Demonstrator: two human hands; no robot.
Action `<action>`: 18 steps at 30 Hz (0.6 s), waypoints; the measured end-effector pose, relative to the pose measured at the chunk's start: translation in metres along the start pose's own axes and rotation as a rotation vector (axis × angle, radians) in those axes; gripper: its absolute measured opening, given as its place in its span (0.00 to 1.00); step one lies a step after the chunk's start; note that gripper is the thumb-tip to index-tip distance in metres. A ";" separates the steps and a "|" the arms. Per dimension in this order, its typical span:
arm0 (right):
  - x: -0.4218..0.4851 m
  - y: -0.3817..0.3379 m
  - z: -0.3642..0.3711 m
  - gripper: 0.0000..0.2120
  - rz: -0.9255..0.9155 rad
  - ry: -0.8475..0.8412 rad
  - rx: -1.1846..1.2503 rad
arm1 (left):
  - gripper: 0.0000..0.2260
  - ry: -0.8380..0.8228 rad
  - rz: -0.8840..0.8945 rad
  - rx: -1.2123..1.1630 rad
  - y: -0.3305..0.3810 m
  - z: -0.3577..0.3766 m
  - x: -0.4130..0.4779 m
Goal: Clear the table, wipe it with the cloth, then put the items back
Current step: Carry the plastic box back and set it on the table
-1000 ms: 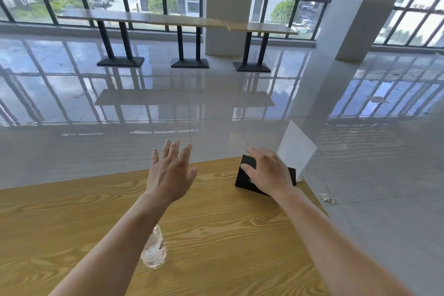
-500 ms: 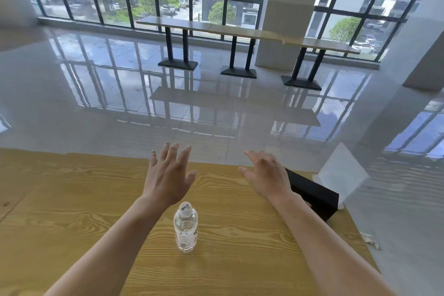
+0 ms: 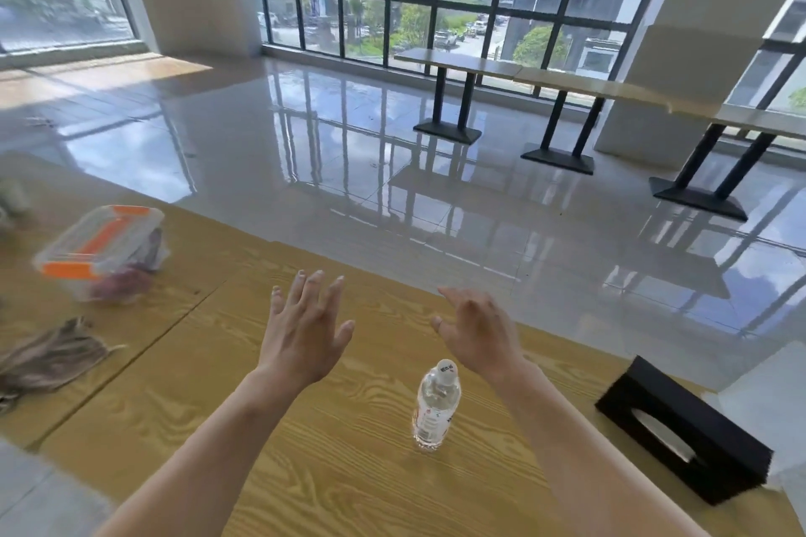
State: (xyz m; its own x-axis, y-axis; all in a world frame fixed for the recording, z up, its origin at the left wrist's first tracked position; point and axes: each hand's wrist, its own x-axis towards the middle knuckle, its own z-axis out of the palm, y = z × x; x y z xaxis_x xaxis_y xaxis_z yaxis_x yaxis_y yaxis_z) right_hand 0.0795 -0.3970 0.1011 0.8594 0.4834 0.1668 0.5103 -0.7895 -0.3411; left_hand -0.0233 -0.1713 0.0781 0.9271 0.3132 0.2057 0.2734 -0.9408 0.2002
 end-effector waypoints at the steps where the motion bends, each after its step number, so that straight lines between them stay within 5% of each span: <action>1: 0.004 -0.012 0.004 0.23 -0.010 -0.004 0.003 | 0.30 0.002 -0.015 -0.007 -0.012 -0.002 -0.001; 18: 0.076 -0.221 0.101 0.26 -0.062 -0.076 -0.021 | 0.31 -0.041 -0.083 -0.001 -0.232 -0.033 0.012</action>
State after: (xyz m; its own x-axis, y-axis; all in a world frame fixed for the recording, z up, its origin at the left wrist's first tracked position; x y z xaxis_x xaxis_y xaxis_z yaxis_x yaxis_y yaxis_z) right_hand 0.0289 -0.1476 0.0961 0.8218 0.5579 0.1160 0.5634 -0.7649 -0.3123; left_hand -0.0843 0.0546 0.0658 0.9113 0.3840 0.1488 0.3490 -0.9118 0.2163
